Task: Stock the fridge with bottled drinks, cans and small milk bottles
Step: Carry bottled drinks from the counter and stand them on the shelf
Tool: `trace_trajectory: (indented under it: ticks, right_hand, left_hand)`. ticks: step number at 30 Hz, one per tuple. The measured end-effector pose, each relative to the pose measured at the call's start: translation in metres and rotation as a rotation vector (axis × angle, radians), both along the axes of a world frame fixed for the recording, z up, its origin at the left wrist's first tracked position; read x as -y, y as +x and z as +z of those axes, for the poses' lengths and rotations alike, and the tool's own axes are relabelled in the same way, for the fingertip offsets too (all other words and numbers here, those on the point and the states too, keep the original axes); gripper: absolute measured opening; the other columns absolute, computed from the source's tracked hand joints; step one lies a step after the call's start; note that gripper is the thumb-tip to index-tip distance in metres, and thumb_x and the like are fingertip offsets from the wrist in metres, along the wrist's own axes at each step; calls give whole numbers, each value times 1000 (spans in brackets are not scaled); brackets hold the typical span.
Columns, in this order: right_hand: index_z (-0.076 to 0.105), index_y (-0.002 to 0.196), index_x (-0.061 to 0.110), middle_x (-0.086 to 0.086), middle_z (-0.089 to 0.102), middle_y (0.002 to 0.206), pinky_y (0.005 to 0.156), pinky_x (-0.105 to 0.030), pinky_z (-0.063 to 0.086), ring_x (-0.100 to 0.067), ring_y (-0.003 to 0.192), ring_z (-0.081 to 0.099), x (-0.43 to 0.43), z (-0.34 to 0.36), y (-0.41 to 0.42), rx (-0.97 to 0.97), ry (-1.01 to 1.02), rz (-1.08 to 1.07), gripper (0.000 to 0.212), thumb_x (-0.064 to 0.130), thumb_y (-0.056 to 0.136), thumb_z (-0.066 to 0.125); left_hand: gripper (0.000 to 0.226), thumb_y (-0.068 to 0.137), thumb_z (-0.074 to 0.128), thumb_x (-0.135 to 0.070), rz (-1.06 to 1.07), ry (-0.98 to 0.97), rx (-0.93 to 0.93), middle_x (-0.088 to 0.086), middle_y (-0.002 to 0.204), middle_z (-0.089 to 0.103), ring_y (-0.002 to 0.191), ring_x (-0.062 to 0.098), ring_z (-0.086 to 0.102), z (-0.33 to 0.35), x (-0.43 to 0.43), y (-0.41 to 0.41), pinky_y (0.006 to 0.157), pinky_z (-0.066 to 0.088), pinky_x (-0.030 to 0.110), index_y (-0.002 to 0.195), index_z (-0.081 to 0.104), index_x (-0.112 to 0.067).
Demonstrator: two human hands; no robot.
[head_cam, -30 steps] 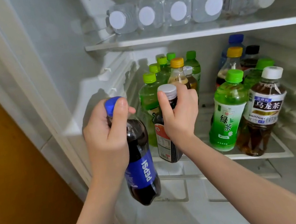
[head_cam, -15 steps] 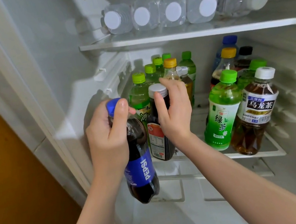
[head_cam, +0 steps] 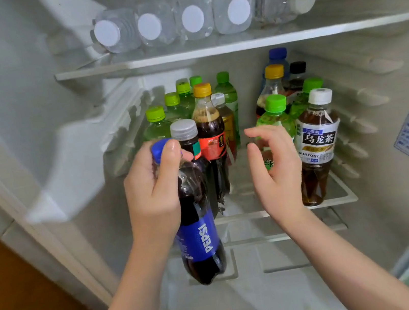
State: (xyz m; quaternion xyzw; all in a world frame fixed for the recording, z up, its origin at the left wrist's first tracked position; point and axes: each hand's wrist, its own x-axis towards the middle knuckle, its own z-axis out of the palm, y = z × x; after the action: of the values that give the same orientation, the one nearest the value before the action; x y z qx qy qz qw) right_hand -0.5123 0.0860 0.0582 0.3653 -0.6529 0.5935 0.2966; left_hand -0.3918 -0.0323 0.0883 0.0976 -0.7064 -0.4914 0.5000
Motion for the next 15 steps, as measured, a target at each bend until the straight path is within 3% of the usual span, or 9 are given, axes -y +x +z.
trace_trajectory:
  ticks: [2, 5, 10, 13, 15]
  right_hand:
    - [60, 105, 1, -8, 56, 108, 93, -23, 37, -18, 105, 51, -15, -4, -4, -27, -32, -217, 23, 6, 83, 60]
    - [53, 116, -3, -20, 47, 125, 105, -30, 27, -27, 122, 39, -28, -17, -15, 34, -34, -504, 53, 22, 75, 73]
    - [22, 139, 7, -25, 22, 146, 111, -49, 21, -40, 134, 23, -24, -36, -31, 198, 135, -536, 109, 45, 57, 84]
    - [10, 141, 19, -25, 16, 150, 110, -55, 22, -43, 137, 21, -18, -38, -40, 201, 177, -575, 119, 50, 53, 85]
    - [9, 140, 20, -26, 17, 149, 109, -54, 24, -43, 135, 24, -19, -38, -45, 195, 176, -578, 120, 49, 52, 85]
  left_hand:
    - [34, 91, 46, -38, -30, -13, 2, -4, 81, 69, 78, 9, 63, -1, -6, -5, 73, 45, 17, 82, 63, -10]
    - [36, 91, 46, -38, -92, 0, -11, -4, 81, 69, 79, 10, 64, -3, -15, -14, 73, 45, 16, 83, 64, -7]
    - [40, 86, 47, -42, -133, 52, -2, -3, 81, 71, 80, 9, 66, -1, -25, -32, 75, 46, 15, 83, 65, -7]
    - [24, 87, 49, -39, -134, 64, -7, -8, 78, 71, 77, 5, 65, 2, -29, -40, 74, 46, 13, 78, 63, -21]
    - [27, 86, 48, -41, -140, 52, -6, -9, 79, 71, 78, 5, 65, 4, -31, -45, 75, 45, 13, 79, 63, -20]
